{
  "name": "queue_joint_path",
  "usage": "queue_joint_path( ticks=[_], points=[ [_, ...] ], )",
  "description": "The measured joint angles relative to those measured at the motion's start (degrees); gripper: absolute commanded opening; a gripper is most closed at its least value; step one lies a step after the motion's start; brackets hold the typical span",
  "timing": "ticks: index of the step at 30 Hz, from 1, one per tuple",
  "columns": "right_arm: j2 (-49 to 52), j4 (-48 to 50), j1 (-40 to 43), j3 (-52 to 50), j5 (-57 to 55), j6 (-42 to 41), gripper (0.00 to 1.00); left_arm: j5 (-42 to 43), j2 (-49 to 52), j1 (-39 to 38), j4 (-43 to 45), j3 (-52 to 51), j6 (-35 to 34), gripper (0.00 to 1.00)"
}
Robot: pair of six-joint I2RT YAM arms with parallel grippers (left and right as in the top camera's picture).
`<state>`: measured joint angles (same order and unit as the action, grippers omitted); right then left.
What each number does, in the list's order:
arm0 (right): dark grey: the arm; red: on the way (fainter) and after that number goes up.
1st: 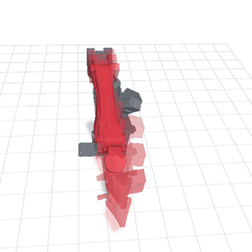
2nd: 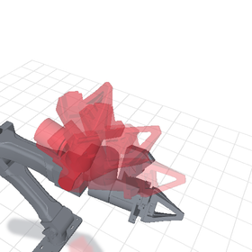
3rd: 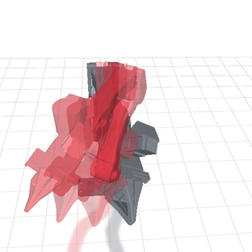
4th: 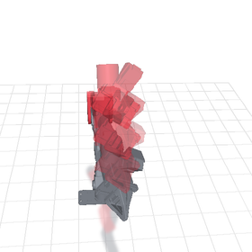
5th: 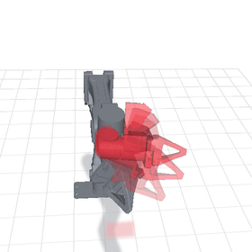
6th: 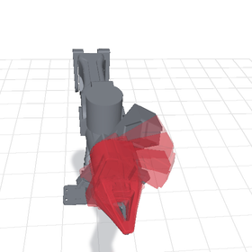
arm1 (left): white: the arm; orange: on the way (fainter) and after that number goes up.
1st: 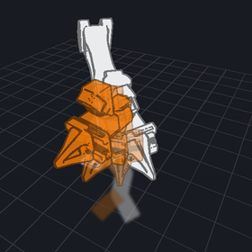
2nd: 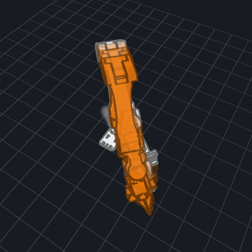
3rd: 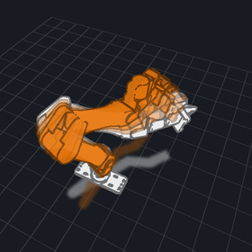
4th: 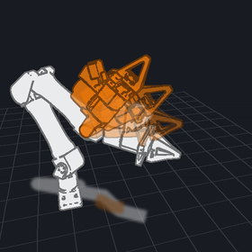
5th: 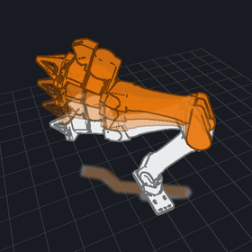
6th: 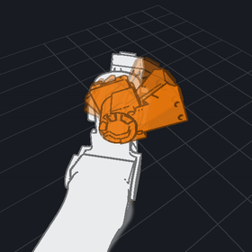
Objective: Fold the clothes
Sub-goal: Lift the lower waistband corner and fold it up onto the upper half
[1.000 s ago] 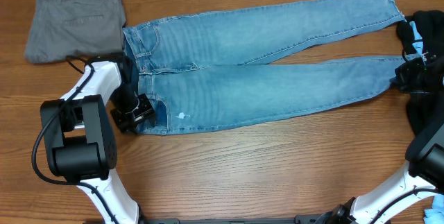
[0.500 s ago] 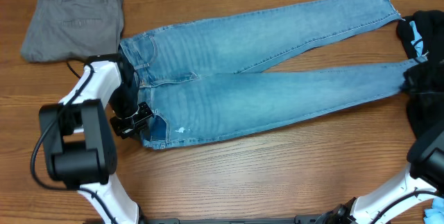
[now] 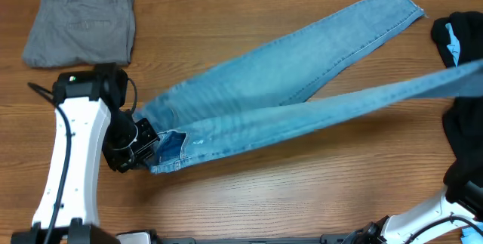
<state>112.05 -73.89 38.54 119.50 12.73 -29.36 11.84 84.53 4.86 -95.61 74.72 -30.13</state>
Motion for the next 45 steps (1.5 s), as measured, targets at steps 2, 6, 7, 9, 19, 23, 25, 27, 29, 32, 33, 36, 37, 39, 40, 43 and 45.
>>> queue_joint_path(
  ticks=[2, 6, 7, 9, 19, 23, 25, 27, 29, 32, 33, 36, 37, 39, 40, 43, 45],
  points=[
    [0.0, 3.4, -1.5, 0.2, 1.0, -0.4, 0.04, 0.0, -0.8, 0.0, 1.4, 0.0, -0.5, 0.05],
    [0.9, 13.3, -6.7, 0.5, 1.5, -1.4, 0.04, -0.5, -0.3, 0.0, 7.1, 0.0, -1.4, 0.05],
    [1.3, 14.5, -7.5, 0.7, 1.4, -1.6, 0.04, -0.8, 0.0, 0.0, 8.0, 0.0, -1.5, 0.05],
    [3.0, 18.8, -10.0, 1.2, 1.3, -1.9, 0.04, -1.7, 1.3, 0.0, 10.2, 0.0, -1.6, 0.05],
    [17.1, 27.3, -18.5, 1.5, -3.8, -4.1, 0.04, -6.2, 16.2, 0.5, 12.6, 0.0, -0.4, 0.04],
    [17.7, 26.4, -18.2, 1.5, -4.2, -4.5, 0.04, -6.2, 17.8, 0.5, 11.7, 0.0, 0.5, 0.04],
    [17.7, 26.3, -18.2, 1.5, -4.2, -4.5, 0.04, -6.4, 17.8, 0.5, 11.7, 0.0, 0.7, 0.04],
    [17.7, 26.3, -18.2, 1.5, -4.2, -4.5, 0.04, -6.5, 17.8, 0.5, 11.2, 0.1, 1.1, 0.04],
    [17.7, 25.8, -18.2, 1.6, -4.1, -4.5, 0.04, -6.8, 17.8, 0.5, 9.5, 0.7, 1.6, 0.04],
    [17.7, 21.2, -17.6, 2.6, -3.5, -4.7, 0.04, -8.5, 17.8, 0.5, 4.5, 2.3, 1.9, 0.04],
    [17.7, 19.8, -17.1, 3.3, -3.0, -4.7, 0.04, -9.0, 17.8, 0.5, 3.1, 3.0, 2.0, 0.05],
    [17.7, 15.3, -15.1, 6.3, -1.5, -4.7, 0.04, -9.1, 17.8, 0.5, 1.8, 5.0, 2.2, 0.04],
    [17.7, 13.6, -14.3, 7.5, -1.0, -4.7, 0.04, -9.0, 17.8, 0.5, 1.6, 5.6, 2.3, 0.04],
    [17.7, 11.0, -13.0, 9.4, -0.1, -4.7, 0.04, -8.3, 17.7, 0.5, 1.1, 6.4, 2.3, 0.04],
    [17.7, 10.0, -12.6, 10.0, 0.2, -4.7, 0.04, -7.9, 17.7, 0.5, 0.8, 6.5, 2.5, 0.04],
    [17.7, 8.7, -11.5, 10.9, 1.0, -4.7, 0.04, -7.0, 17.6, 0.5, 0.7, 6.5, 3.1, 0.04],
    [17.7, 9.4, -11.4, 10.9, 1.7, -4.7, 0.04, -6.8, 17.6, 0.5, 1.6, 6.5, 3.7, 0.06]
  ],
)
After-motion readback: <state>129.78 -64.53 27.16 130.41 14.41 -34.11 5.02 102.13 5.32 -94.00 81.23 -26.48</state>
